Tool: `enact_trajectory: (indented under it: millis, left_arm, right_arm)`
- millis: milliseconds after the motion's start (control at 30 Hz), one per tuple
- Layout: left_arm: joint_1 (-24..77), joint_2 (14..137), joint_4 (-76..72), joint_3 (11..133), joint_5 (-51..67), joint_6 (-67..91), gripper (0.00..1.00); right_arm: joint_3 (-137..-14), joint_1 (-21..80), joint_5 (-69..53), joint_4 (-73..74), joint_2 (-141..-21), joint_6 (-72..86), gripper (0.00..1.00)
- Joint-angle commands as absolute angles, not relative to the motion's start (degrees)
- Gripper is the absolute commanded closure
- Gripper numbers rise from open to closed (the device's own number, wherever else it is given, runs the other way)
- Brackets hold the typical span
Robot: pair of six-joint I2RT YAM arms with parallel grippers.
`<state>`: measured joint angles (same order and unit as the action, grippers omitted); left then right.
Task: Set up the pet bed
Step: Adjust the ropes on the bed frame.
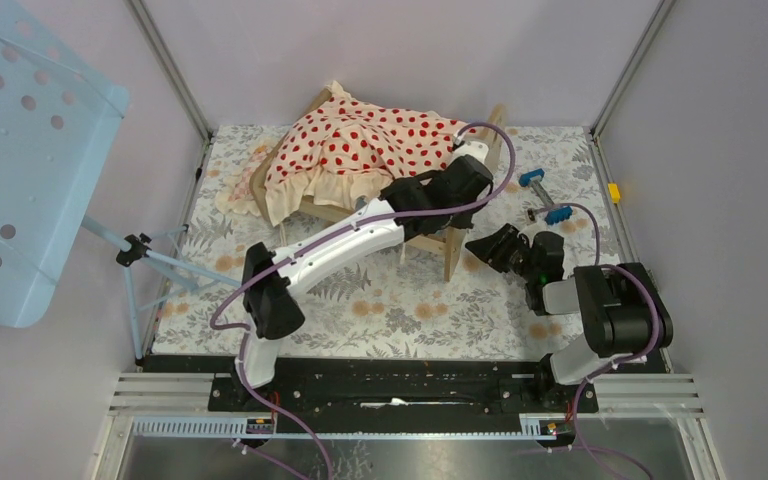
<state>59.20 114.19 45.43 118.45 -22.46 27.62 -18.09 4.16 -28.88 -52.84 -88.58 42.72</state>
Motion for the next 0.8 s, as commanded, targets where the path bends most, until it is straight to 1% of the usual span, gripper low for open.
enact_trajectory:
  millis: [0, 267, 467, 600, 667, 767]
  left_arm:
    - [58.28, 104.17, 33.29, 123.86, -24.81, 25.84, 1.00]
    - [58.03, 102.67, 33.83, 124.89, -24.46, 25.66, 1.00]
    - [57.85, 101.38, 34.36, 124.81, -24.26, 25.36, 1.00]
    - [57.80, 100.67, 34.37, 124.88, -24.10, 25.27, 1.00]
    - [57.66, 100.48, 34.37, 125.06, -23.95, 25.31, 1.00]
    - [57.50, 100.37, 34.42, 125.32, -23.56, 25.34, 1.00]
  right_arm:
    - [-16.53, 4.79, -32.96, -75.04, -92.39, 44.22, 0.52]
    - [-16.70, 4.92, -40.05, -97.71, -102.05, 48.20, 0.48]
    - [-18.27, 5.44, -40.53, -97.91, -102.64, 46.19, 0.45]
    - [-20.03, 6.35, -42.01, -97.83, -102.42, 44.24, 0.40]
    - [-20.89, 7.05, -42.82, -97.82, -102.39, 43.32, 0.36]
    - [-22.33, 8.13, -44.19, -97.82, -103.03, 42.19, 0.34]
